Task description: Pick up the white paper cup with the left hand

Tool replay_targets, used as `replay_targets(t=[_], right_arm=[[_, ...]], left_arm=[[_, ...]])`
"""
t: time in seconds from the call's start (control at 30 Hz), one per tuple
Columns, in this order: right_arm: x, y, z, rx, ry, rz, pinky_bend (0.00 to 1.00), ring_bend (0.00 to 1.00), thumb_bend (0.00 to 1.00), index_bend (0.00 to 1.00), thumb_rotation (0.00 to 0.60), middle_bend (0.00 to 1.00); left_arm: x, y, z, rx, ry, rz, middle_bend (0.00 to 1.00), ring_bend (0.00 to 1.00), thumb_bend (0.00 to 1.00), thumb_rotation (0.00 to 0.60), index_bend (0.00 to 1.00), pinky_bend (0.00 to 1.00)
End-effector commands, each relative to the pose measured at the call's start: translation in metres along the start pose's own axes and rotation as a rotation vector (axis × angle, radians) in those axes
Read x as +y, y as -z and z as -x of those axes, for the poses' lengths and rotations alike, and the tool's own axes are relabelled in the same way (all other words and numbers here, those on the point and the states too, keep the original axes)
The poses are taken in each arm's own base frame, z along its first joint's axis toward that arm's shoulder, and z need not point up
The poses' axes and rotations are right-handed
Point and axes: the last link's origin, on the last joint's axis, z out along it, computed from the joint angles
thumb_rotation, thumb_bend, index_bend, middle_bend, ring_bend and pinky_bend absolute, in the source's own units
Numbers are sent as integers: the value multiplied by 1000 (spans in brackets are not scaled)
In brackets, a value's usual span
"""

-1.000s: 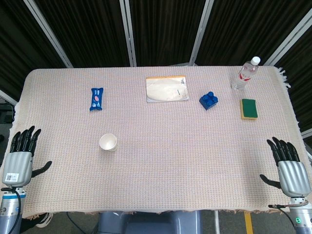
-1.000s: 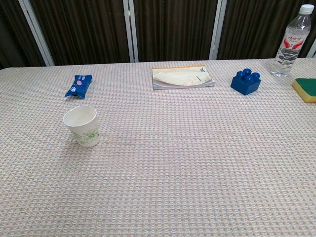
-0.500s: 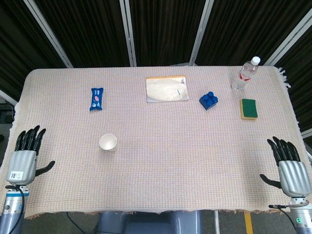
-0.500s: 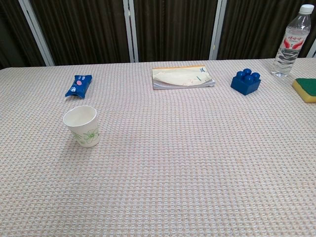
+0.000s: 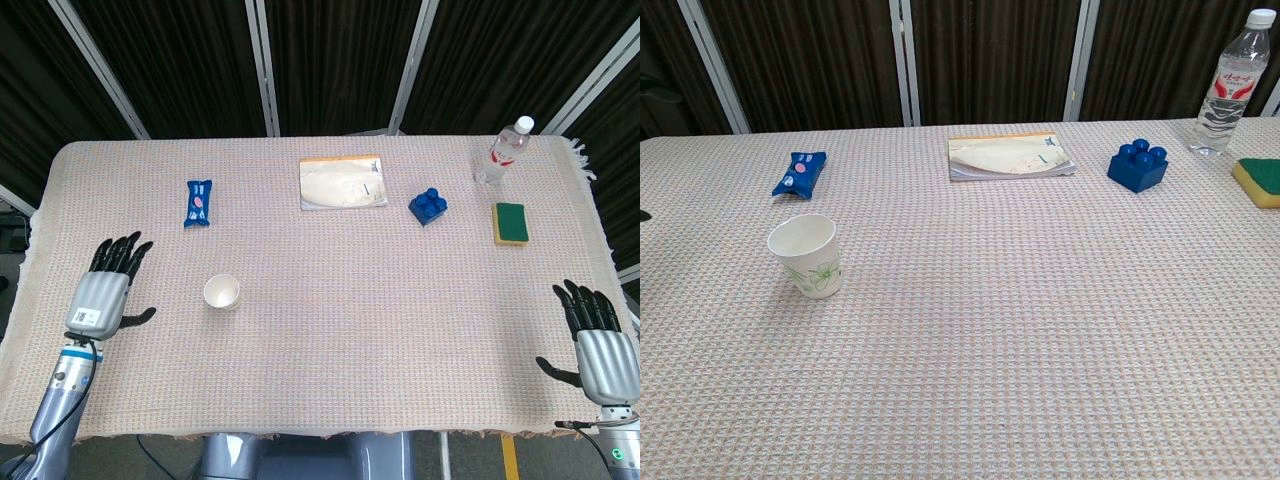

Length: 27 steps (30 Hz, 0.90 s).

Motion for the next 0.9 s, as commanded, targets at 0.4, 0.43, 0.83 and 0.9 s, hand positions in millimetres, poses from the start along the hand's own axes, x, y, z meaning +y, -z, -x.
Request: replay_targets(t=[0.4,0.43,0.83,0.9], right_arm=[[5,2,-4,3,-22,4,0,0,0,0,600,0],[5,2,-4,2,-23,5,0,0,0,0,600,0],[5,2,-4,-2,-29,4,0,0,0,0,600,0],[5,2,-4,-2,-29,4,0,0,0,0,600,0]], left_arm=[[71,-48,9,-192,-105,43,0,0,94,600,182,0],[73,-49,10,-198,-110,40,0,0,95,600,182,0],[87,-59,32,-272,-155,8,0,0,95,600,183,0],[89,-62,35,-274,-159,6,0,0,96,600,183,0]])
